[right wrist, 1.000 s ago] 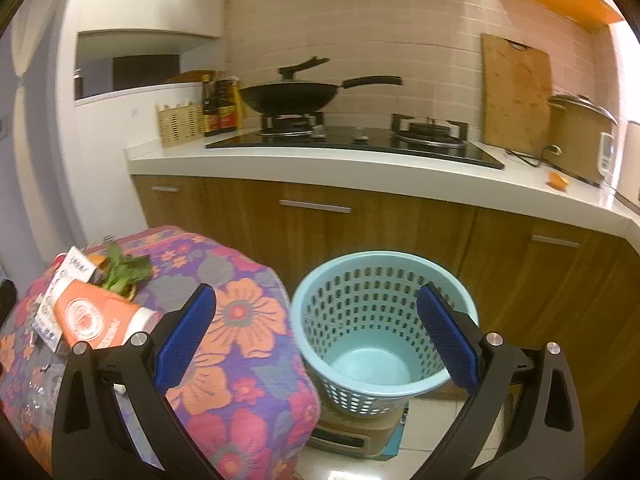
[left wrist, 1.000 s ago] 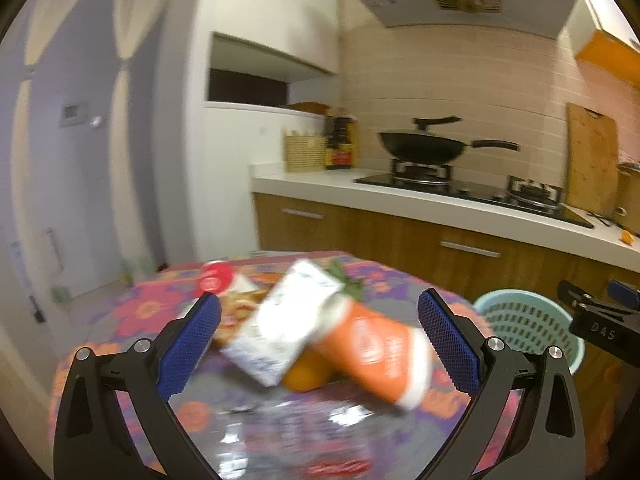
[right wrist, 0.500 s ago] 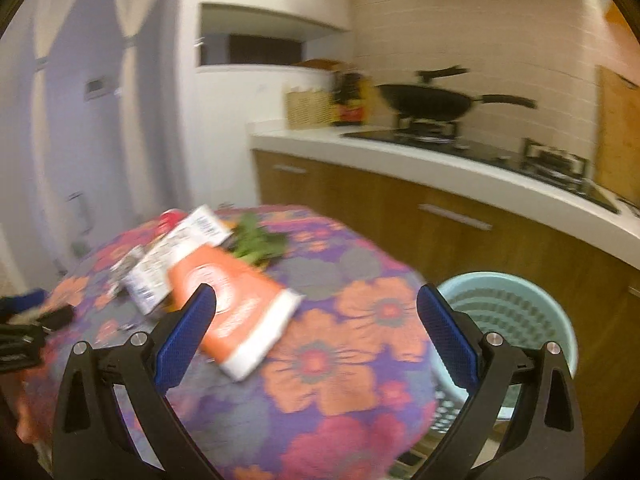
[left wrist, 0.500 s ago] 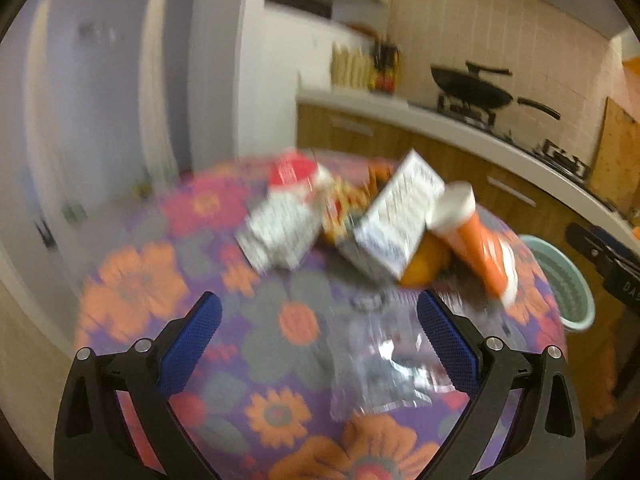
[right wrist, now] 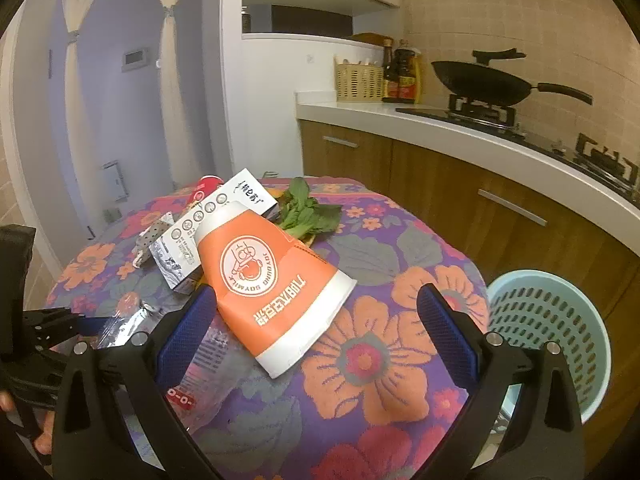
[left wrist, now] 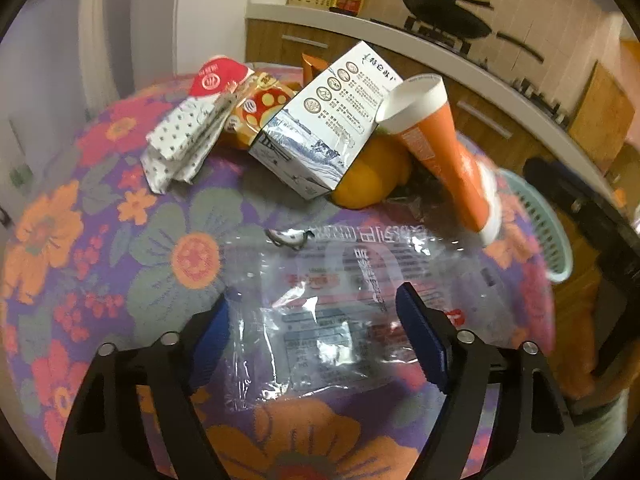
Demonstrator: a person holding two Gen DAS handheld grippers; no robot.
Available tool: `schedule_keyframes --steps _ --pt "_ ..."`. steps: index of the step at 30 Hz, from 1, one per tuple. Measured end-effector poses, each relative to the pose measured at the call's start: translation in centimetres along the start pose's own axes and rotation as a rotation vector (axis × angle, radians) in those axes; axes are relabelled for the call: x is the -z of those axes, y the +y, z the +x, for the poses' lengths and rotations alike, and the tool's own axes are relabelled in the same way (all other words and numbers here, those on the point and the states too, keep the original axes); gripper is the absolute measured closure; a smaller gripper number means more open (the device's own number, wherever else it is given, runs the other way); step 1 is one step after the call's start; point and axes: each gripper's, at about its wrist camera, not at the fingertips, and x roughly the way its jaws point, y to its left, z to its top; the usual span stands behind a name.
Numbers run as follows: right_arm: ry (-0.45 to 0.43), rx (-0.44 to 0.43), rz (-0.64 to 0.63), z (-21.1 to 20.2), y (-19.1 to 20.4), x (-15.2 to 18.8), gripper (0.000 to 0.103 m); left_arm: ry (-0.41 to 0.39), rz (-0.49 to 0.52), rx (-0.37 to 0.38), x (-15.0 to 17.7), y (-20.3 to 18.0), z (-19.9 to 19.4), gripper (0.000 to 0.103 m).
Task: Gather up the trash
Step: 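Grasp the clear plastic bag with the left gripper while the right gripper grasps the orange paper cup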
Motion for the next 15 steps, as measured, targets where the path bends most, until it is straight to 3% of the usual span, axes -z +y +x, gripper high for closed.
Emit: schedule_keyframes --steps 3,7,12,15 --pt "0.004 -0.039 -0.033 0.4 0.6 -0.7 0.008 -0.003 0.041 -0.085 0.0 -0.9 0.5 0.052" --pt "0.017 -0.037 -0.092 1.1 2.8 -1.3 0.008 0.001 0.034 -0.109 -0.7 -1.0 0.0 0.093" --pt "0.07 0.006 -0.17 2.8 5.5 -0.6 0.018 -0.019 0.005 -0.043 -0.3 -0.5 -0.6 0.097" --pt "0.105 0.011 -0.18 3.6 5.9 -0.4 0.025 -0.042 0.005 -0.045 -0.4 -0.2 -1.4 0.099"
